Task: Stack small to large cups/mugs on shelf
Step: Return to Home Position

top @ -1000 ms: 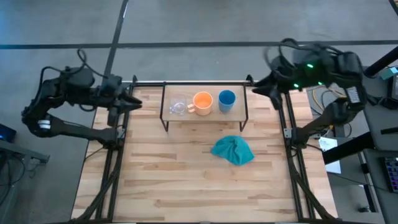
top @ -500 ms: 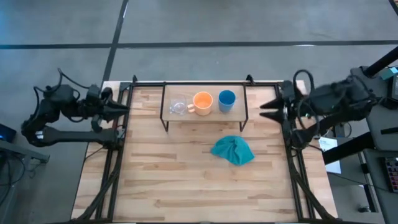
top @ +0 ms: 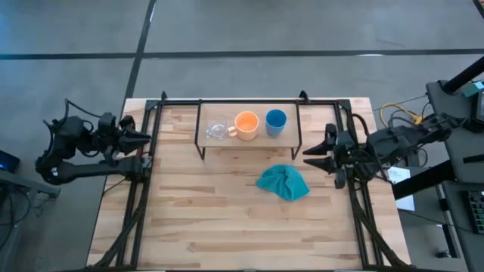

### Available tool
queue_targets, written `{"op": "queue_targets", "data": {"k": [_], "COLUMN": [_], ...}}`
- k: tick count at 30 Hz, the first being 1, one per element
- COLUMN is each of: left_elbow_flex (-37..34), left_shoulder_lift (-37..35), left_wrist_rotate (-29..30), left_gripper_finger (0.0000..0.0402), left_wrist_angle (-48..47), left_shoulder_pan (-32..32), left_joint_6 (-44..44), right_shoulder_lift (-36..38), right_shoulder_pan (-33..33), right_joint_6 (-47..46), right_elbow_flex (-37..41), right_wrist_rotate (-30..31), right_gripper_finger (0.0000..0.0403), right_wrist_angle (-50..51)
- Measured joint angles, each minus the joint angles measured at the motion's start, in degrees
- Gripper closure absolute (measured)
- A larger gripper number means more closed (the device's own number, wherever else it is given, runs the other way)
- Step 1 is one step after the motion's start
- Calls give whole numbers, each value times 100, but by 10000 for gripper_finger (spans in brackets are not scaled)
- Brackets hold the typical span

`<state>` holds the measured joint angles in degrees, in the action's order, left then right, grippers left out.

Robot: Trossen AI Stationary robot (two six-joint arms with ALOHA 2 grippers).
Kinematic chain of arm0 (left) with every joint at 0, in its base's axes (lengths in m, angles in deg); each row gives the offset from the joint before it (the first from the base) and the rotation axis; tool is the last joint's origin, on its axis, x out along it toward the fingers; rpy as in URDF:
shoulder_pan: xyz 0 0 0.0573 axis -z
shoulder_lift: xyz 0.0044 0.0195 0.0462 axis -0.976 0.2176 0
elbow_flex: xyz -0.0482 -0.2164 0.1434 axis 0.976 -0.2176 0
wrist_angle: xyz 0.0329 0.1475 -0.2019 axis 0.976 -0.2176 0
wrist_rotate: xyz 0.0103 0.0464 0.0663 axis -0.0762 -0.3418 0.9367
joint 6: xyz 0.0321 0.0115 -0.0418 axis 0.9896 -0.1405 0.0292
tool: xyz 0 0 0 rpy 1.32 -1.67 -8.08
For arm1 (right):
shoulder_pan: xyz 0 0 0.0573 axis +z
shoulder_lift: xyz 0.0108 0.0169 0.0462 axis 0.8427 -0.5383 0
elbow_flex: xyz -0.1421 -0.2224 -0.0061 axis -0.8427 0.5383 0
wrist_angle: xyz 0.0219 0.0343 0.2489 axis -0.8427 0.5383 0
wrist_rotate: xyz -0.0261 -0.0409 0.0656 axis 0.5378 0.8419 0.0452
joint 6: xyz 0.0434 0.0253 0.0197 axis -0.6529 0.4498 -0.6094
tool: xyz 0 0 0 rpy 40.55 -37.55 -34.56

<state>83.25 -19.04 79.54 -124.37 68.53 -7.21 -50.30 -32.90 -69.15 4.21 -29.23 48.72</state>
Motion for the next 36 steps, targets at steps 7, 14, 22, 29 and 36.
{"op": "queue_targets", "data": {"k": [7, 14, 22, 29, 36], "left_elbow_flex": [-522, -1036, -1541, -2071, -2404], "left_shoulder_lift": [-600, -1090, -1143, -1080, -1167], "left_wrist_rotate": [2, 12, 25, 50, 50], "left_gripper_finger": [340, 340, 340, 340, 340], "left_wrist_angle": [2, 67, 310, 1037, 1394], "left_shoulder_pan": [-2, -1, 0, 0, -2], "left_joint_6": [-38, -160, -338, -381, -470], "right_shoulder_lift": [594, 975, 1274, 1436, 1530], "right_shoulder_pan": [-2, -2, -2, -2, -2], "right_joint_6": [238, 301, 46, 0, -10], "right_elbow_flex": [1401, 2412, 3153, 3731, 4170], "right_wrist_rotate": [-260, -259, -259, -259, -262], "right_gripper_finger": [286, 280, 286, 288, 282], "right_wrist_angle": [-1567, -2575, -3027, -3660, -4168]}}
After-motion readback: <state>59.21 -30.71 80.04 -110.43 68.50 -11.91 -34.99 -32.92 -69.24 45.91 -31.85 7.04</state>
